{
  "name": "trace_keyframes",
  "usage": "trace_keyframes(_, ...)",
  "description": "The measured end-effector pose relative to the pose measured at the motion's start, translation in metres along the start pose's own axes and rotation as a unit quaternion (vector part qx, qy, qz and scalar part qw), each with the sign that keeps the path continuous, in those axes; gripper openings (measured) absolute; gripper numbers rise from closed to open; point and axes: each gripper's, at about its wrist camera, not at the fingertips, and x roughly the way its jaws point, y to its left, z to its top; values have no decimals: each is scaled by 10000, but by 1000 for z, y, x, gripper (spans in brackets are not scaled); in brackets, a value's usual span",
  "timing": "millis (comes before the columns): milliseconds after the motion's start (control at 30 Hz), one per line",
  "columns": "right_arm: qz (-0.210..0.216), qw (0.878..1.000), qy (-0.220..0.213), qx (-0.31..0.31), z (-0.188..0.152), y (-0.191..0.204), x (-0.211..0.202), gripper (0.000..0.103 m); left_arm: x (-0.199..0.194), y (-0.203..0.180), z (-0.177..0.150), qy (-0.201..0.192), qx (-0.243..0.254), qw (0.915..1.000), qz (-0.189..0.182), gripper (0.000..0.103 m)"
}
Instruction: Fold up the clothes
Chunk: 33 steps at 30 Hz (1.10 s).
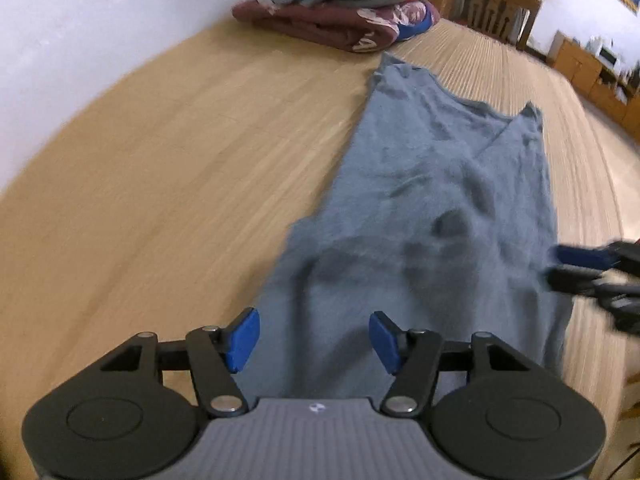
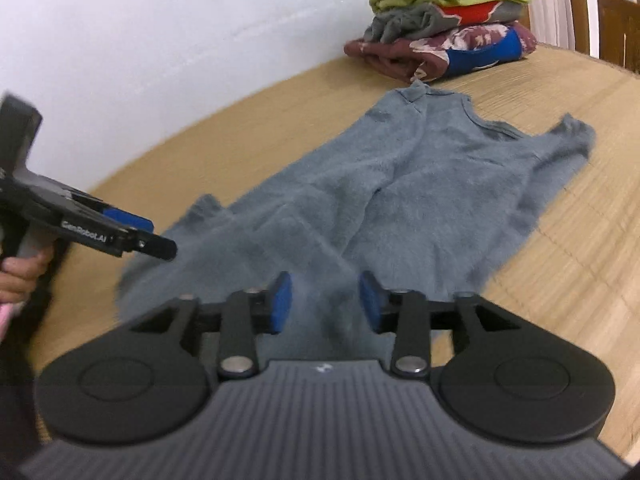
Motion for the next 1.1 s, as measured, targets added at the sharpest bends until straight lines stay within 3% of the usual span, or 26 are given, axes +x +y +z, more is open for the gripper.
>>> trace_keyframes(100, 219, 9997, 118, 36, -23, 3, -21, 59, -24, 16, -25, 33, 163, 9998, 148, 64)
trace_keyframes(267, 580, 9963, 502, -390, -70, 43, -44, 58, -21, 35, -58, 199, 390, 9990, 37, 61)
trace_keyframes(433, 525, 9960, 589, -420, -89, 79, -29, 57, -7, 46, -61, -9, 281, 9986, -449, 60)
trace_keyframes(500, 411, 9967, 567, -401, -92, 86, -22, 57, -6, 50, -63, -62, 314, 9973, -666, 53)
trace_keyframes(567, 284, 9978, 537, -278, -93, 89, -18, 37, -6, 52, -65, -115, 246, 9959, -865, 34)
trace_keyframes(600, 207, 9981, 558, -167, -92, 85, -20, 18, -6, 53, -66, -145, 213, 9957, -887, 29)
trace_keyframes(633, 238, 9981, 559, 64, -90, 81, -25, 14, -10, 54, -67, -195, 170, 9955, -915, 23)
trace_keyframes(700, 310, 9981, 469, 235, -89, 74, -46, 11, -22, 62, -71, -344, 12, 9938, -1055, 22)
trace_keyframes(800, 406, 9970, 636, 192, -96, 68, -72, 10, -29, 70, -82, -266, -74, 9909, -1316, 22)
trace_keyframes(867, 315, 9951, 911, 209, -108, 63, -80, 4, -20, 65, -92, 54, 161, 9965, -821, 8)
trace_keyframes(967, 276, 9914, 1217, 385, -127, 54, -93, 4, -22, 69, -107, 187, -26, 9954, -938, 11)
trace_keyframes(1033, 216, 9937, 1064, 275, -129, 58, -102, 8, -30, 70, -114, 51, -152, 9938, -1097, 15)
trace_keyframes(1067, 197, 9951, 957, 169, -127, 62, -104, 10, -32, 67, -115, 8, -112, 9930, -1174, 24)
trace_keyframes(1100, 172, 9960, 874, 27, -126, 66, -105, 19, -32, 63, -114, -17, -19, 9924, -1229, 30)
